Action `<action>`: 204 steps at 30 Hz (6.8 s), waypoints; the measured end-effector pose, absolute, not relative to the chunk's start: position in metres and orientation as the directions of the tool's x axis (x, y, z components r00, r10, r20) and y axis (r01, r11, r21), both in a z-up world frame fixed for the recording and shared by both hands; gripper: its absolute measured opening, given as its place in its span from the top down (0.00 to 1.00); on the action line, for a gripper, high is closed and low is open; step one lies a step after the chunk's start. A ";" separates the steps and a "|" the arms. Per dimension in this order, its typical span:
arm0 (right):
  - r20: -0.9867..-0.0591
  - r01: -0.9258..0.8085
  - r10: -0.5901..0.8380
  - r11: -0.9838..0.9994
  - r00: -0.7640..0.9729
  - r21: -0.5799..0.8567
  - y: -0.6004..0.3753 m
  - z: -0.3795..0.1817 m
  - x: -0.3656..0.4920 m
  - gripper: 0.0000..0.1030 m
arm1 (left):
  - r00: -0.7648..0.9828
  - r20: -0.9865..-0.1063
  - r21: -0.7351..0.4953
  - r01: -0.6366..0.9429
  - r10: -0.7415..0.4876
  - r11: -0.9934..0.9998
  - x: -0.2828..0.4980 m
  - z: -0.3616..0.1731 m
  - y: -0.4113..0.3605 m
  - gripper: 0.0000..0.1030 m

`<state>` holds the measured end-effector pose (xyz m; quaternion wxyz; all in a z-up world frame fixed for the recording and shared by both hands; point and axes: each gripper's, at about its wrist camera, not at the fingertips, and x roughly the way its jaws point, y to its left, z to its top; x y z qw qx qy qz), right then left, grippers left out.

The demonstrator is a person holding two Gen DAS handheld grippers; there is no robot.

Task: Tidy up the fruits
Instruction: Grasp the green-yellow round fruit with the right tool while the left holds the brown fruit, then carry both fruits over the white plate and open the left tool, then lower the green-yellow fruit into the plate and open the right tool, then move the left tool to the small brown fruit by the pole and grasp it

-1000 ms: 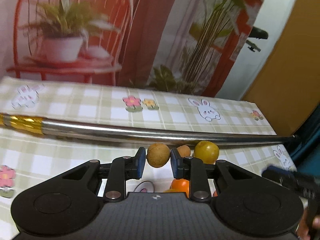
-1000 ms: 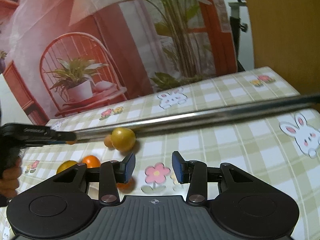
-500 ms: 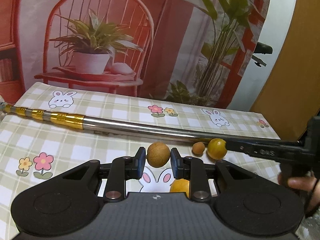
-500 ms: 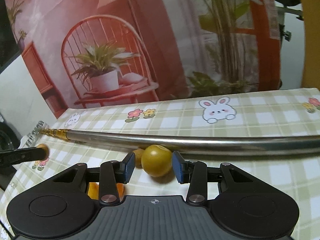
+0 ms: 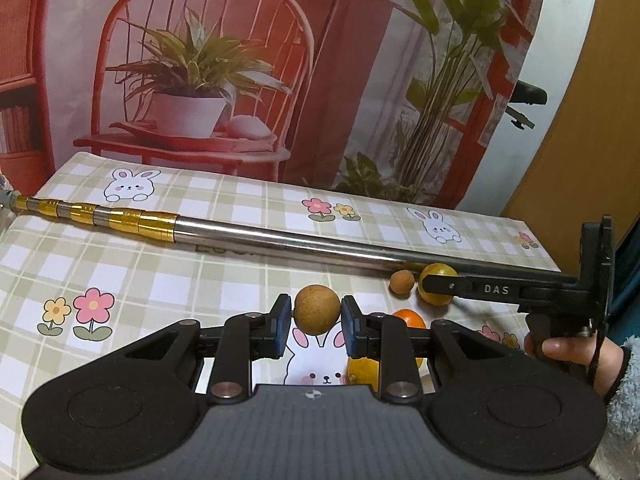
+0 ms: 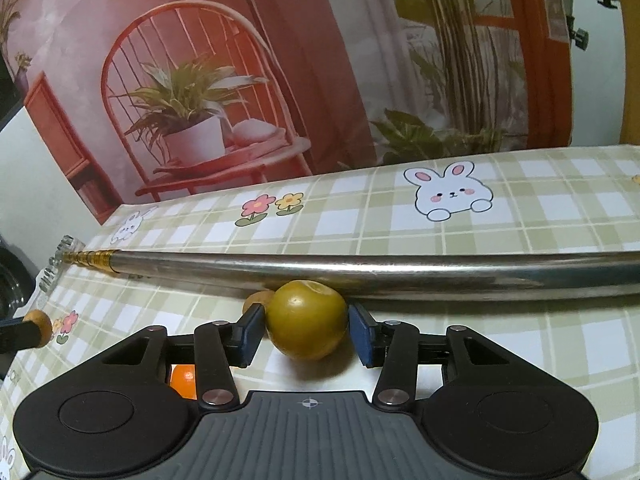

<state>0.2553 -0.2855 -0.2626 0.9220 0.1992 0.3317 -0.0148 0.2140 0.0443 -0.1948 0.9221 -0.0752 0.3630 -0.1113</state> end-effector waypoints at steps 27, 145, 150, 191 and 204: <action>-0.518 0.190 0.081 0.873 0.851 0.449 -0.294 -0.233 0.153 0.59 | 0.625 -0.671 -0.228 0.336 -0.398 0.914 0.196 -0.198 0.001 0.72; -0.669 0.134 0.073 0.958 0.739 0.252 -0.223 -0.210 0.147 0.58 | 0.646 -0.719 -0.209 0.149 -0.255 0.967 0.186 -0.192 0.045 0.66; -0.651 0.171 0.028 0.955 0.758 0.241 -0.242 -0.203 0.143 0.58 | 0.635 -0.730 -0.189 0.166 -0.252 0.968 0.199 -0.185 0.042 0.66; -0.667 0.316 -0.028 0.895 0.744 0.315 -0.293 -0.242 0.129 0.58 | 0.454 -0.804 -0.343 0.173 -0.384 0.923 0.339 -0.233 -0.054 0.74; -0.674 0.334 -0.021 0.880 0.738 0.339 -0.303 -0.252 0.123 0.58 | 0.433 -0.827 -0.322 0.156 -0.358 0.934 0.354 -0.256 -0.064 0.74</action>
